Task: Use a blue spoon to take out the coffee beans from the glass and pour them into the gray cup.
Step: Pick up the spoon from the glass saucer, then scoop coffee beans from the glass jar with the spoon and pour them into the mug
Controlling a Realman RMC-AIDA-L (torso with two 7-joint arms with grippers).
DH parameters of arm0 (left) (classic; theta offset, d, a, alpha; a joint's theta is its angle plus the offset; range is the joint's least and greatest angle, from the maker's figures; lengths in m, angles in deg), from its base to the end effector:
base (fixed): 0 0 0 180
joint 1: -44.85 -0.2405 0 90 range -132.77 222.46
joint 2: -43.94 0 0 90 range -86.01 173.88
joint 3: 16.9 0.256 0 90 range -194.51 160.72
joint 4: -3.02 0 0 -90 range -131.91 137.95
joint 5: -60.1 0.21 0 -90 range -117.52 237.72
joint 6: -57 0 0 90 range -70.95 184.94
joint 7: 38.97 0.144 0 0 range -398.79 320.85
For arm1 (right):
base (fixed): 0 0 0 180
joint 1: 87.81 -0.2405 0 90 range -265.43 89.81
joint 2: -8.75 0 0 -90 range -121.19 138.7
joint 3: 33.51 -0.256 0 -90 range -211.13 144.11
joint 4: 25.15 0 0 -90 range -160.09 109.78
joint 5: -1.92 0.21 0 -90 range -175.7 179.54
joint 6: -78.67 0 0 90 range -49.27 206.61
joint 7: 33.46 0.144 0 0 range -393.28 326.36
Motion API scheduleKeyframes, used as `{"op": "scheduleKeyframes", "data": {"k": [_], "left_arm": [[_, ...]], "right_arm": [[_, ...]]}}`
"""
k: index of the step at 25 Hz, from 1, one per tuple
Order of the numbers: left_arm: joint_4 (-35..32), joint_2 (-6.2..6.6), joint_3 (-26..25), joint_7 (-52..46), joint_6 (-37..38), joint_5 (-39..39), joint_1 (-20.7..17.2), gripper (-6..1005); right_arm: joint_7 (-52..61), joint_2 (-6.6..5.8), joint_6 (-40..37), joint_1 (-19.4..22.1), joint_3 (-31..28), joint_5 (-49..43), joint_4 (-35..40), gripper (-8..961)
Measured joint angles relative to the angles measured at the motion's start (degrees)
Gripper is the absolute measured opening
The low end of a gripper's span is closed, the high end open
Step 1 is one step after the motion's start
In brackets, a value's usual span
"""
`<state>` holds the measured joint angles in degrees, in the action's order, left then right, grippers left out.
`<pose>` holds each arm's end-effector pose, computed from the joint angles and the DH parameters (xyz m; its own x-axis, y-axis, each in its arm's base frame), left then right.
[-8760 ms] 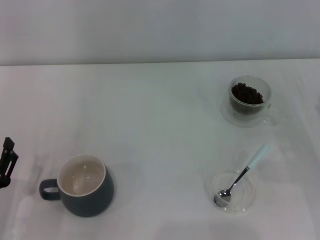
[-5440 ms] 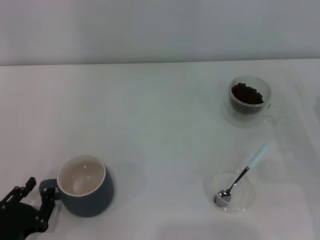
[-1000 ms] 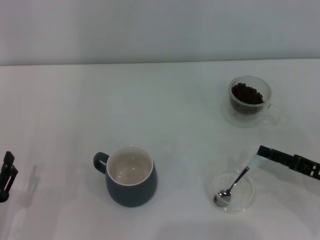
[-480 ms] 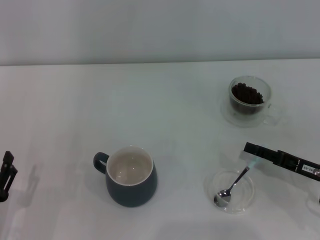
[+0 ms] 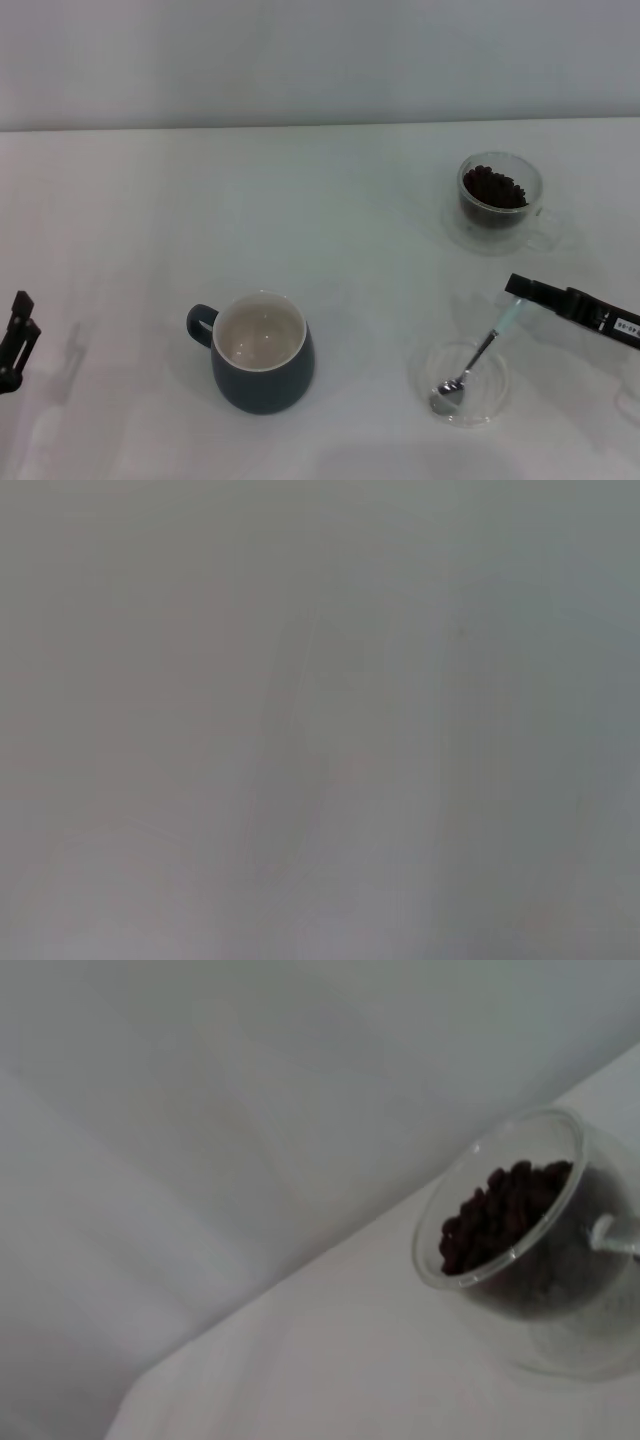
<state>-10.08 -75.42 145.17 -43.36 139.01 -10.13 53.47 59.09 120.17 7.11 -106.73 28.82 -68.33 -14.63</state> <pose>-0.3548 0.2138 -0.0357 0.6968 -0.0325 0.7165 0.7065 -0.1417 -0.6934 0.3689 0.2757 -0.0079 0.0712 -0.6717 -0.7374 -0.9700 -0.2190 0.1058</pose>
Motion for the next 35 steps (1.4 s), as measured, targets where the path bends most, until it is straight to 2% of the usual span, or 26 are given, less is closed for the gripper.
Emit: {"op": "scheduleKeyframes", "data": {"k": [9, 15, 18, 22, 28, 35], "left_arm": [[0.0, 0.0, 0.0, 0.0, 0.0, 0.0, 0.4, 775], [0.0, 0.0, 0.0, 0.0, 0.0, 0.0, 0.4, 775], [0.0, 0.0, 0.0, 0.0, 0.0, 0.0, 0.5, 775], [0.0, 0.0, 0.0, 0.0, -0.1, 0.0, 0.9, 775], [0.0, 0.0, 0.0, 0.0, -0.4, -0.2, 1.8, 775], [-0.1, -0.06, 0.0, 0.0, -0.6, -0.4, 2.3, 775]], "right_arm": [[0.2, -0.02, -2.4, 0.0, -1.5, 0.6, 0.7, 173], [0.0, -0.17, -6.5, 0.0, -5.5, 0.9, 2.5, 147], [-0.4, 0.22, -7.9, 0.1, -7.9, 0.9, 4.4, 145], [-2.0, 0.9, -9.4, -0.3, -14.1, 0.9, 7.3, 148], [-10.3, 3.18, -9.2, -4.3, -23.5, 1.8, 10.6, 152], [-25.3, 3.76, -4.1, -9.8, -24.7, 3.7, 10.0, 157]]}}
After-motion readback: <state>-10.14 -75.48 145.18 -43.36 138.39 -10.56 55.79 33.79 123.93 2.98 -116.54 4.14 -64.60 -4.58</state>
